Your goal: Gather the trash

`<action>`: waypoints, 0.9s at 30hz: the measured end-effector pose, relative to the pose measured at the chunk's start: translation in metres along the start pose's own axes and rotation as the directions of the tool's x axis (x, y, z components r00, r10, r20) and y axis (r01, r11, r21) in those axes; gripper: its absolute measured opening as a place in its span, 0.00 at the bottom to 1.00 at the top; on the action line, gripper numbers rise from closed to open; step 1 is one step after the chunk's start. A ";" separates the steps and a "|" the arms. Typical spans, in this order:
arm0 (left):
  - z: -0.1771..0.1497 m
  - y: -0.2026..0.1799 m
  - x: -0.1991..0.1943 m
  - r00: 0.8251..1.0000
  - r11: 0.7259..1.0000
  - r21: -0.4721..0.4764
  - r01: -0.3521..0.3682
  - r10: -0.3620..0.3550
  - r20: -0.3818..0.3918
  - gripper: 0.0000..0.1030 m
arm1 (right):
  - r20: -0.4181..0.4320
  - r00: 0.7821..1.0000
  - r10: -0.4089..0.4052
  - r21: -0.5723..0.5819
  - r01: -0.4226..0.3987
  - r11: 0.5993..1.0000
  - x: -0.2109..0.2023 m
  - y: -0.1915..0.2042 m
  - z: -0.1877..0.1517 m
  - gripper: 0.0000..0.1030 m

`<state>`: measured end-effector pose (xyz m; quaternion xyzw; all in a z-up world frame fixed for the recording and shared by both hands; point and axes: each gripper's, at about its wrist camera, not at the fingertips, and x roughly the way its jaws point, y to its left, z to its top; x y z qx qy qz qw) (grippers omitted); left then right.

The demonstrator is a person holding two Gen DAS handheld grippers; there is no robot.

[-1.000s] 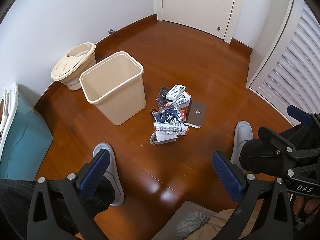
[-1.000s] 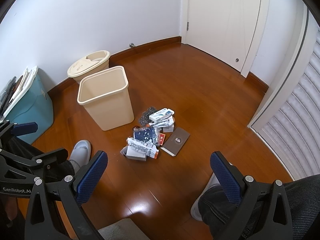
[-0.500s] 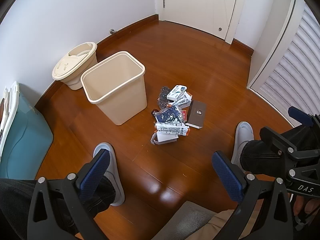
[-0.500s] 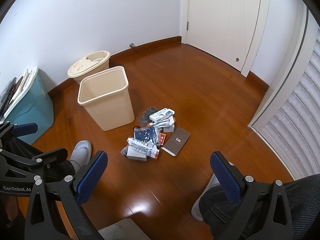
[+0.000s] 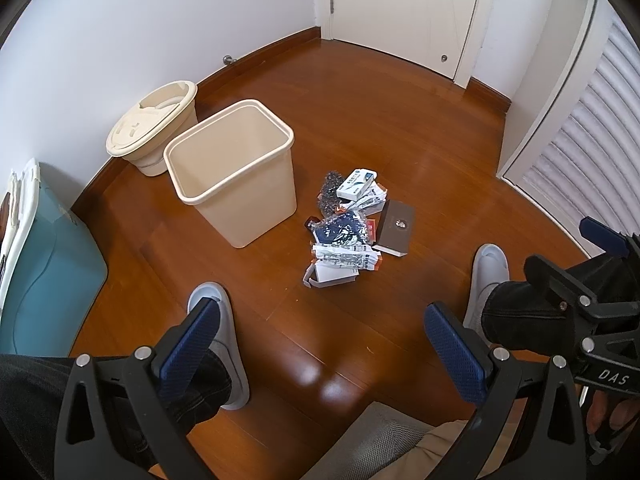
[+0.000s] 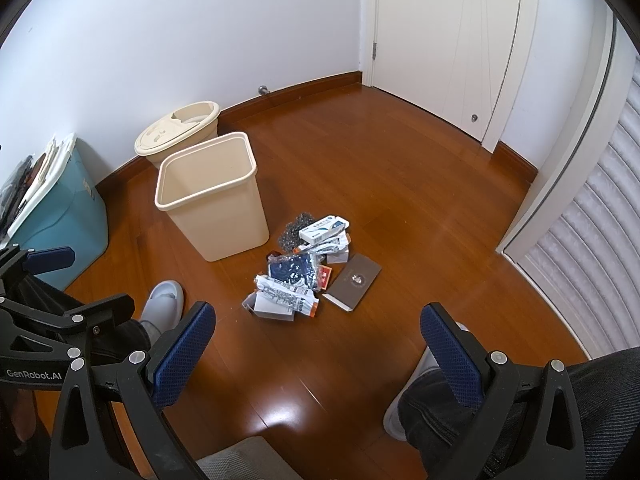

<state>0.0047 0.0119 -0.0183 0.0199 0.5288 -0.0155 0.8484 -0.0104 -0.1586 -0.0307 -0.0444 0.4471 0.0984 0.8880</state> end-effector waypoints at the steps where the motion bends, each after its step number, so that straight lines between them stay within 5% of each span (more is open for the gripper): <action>1: 0.002 0.002 0.002 1.000 1.000 -0.012 0.001 -0.001 -0.008 1.00 | -0.006 1.000 0.001 0.011 -0.001 1.000 0.002 -0.001 0.000 1.00; 6: 0.007 0.020 0.008 1.000 0.993 -0.114 -0.006 0.003 -0.031 1.00 | -0.096 0.995 -0.039 0.067 0.045 0.997 0.018 -0.009 0.007 1.00; 10: 0.012 0.037 0.016 0.998 0.983 -0.183 -0.032 0.020 -0.067 1.00 | -0.154 0.988 0.034 0.154 -0.010 0.988 0.044 -0.024 0.021 1.00; 16: 0.020 0.060 0.044 0.983 0.952 -0.291 -0.099 0.048 -0.177 1.00 | -0.275 0.932 0.236 0.489 -0.076 0.869 0.152 -0.071 0.046 1.00; 23: 0.039 0.076 0.112 0.951 0.894 -0.412 -0.176 0.046 -0.306 1.00 | -0.492 0.853 0.174 0.529 0.134 0.838 0.328 -0.100 0.024 1.00; 27: 0.048 0.067 0.176 0.933 0.893 -0.404 -0.198 0.045 -0.358 1.00 | -0.543 0.816 0.197 0.580 0.194 0.791 0.408 -0.117 0.001 1.00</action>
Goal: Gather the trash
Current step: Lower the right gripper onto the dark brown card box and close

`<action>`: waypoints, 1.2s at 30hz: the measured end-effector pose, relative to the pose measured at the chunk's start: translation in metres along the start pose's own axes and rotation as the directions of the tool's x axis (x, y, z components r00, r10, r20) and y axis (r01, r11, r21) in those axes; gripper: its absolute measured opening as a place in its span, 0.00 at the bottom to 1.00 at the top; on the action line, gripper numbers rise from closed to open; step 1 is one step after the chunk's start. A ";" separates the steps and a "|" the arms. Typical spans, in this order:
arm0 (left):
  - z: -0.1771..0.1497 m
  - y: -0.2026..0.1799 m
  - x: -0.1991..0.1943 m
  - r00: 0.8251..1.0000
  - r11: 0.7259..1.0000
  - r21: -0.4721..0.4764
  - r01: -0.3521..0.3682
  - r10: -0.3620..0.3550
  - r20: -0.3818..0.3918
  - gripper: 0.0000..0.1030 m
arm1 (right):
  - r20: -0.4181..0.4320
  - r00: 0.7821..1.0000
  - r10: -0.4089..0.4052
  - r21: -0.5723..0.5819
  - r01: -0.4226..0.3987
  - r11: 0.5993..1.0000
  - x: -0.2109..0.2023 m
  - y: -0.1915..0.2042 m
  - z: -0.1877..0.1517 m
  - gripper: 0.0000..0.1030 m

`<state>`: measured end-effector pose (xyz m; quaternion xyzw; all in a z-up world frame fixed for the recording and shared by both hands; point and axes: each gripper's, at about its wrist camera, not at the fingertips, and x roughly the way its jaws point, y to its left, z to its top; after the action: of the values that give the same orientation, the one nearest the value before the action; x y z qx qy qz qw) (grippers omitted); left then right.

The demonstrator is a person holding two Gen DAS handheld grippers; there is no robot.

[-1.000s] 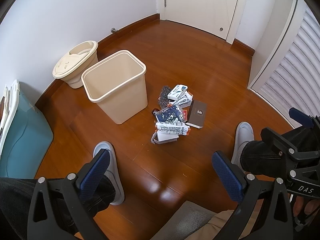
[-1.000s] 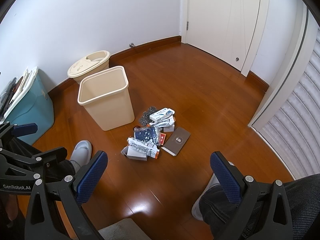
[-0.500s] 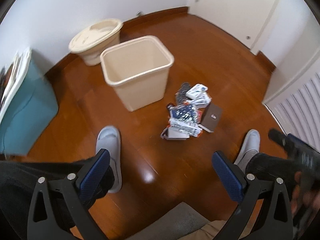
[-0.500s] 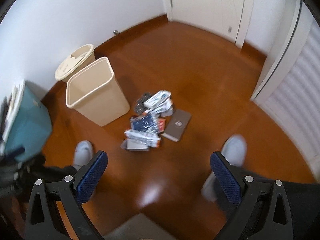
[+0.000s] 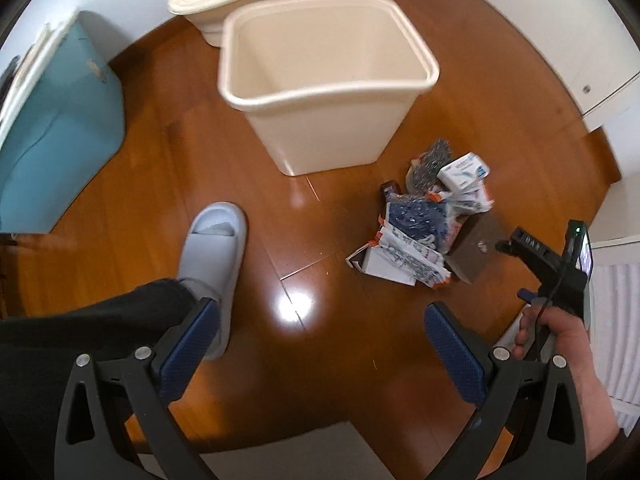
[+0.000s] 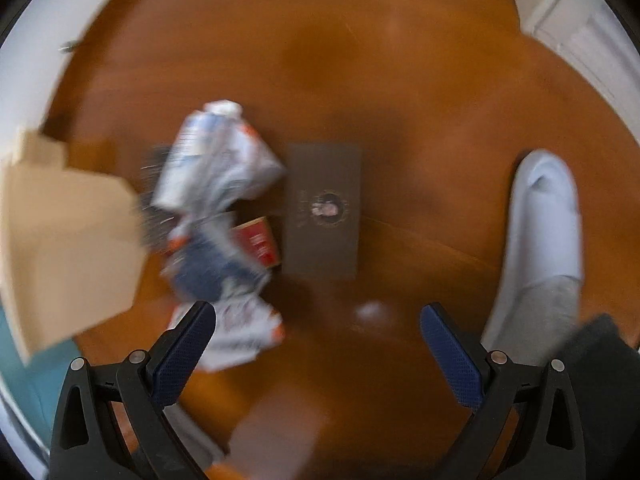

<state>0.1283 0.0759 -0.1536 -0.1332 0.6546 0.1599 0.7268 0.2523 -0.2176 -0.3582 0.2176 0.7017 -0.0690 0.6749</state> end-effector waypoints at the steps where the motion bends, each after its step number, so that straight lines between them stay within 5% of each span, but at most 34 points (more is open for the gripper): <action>1: 0.004 -0.004 0.013 1.000 1.000 0.000 0.005 -0.005 -0.012 1.00 | -0.007 1.000 0.019 0.013 -0.018 1.000 0.012 -0.001 0.006 1.00; 6: 0.013 -0.025 0.085 0.994 1.000 -0.011 0.024 -0.025 -0.108 1.00 | -0.030 0.999 -0.019 -0.024 0.019 1.000 0.061 0.005 0.033 1.00; 11: 0.014 -0.032 0.135 0.966 0.978 -0.161 0.131 -0.163 -0.200 1.00 | -0.044 0.998 -0.045 -0.033 0.044 0.999 0.093 -0.001 0.051 1.00; 17: 0.012 -0.037 0.177 0.939 0.925 -0.339 0.171 -0.257 -0.228 1.00 | -0.056 0.995 -0.080 -0.080 0.075 0.994 0.119 -0.004 0.056 1.00; 22: 0.007 -0.034 0.206 0.915 0.853 -0.493 0.171 -0.323 -0.242 1.00 | -0.061 0.995 -0.077 -0.098 0.070 0.993 0.133 -0.009 0.061 0.92; 26: 0.009 -0.037 0.216 0.906 0.808 -0.561 0.180 -0.359 -0.226 1.00 | -0.005 0.995 -0.099 -0.185 0.096 0.978 0.125 -0.004 0.060 0.77; 30: 0.016 -0.048 0.224 0.902 0.783 -0.594 0.185 -0.375 -0.213 1.00 | 0.059 0.993 -0.105 -0.163 0.113 0.980 0.112 -0.020 0.063 0.76; 33: 0.018 -0.050 0.237 0.898 0.735 -0.655 0.173 -0.391 -0.202 1.00 | 0.092 0.992 -0.088 -0.112 0.098 0.989 0.103 -0.040 0.069 0.76; 36: 0.019 -0.054 0.253 0.896 0.717 -0.679 0.158 -0.393 -0.207 0.86 | 0.116 0.991 -0.074 -0.080 0.083 0.993 0.098 -0.058 0.082 0.76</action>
<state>0.1913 0.0488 -0.4036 -0.4981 0.6448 0.2385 0.5284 0.3053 -0.2810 -0.4722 0.1568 0.6727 -0.0777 0.7189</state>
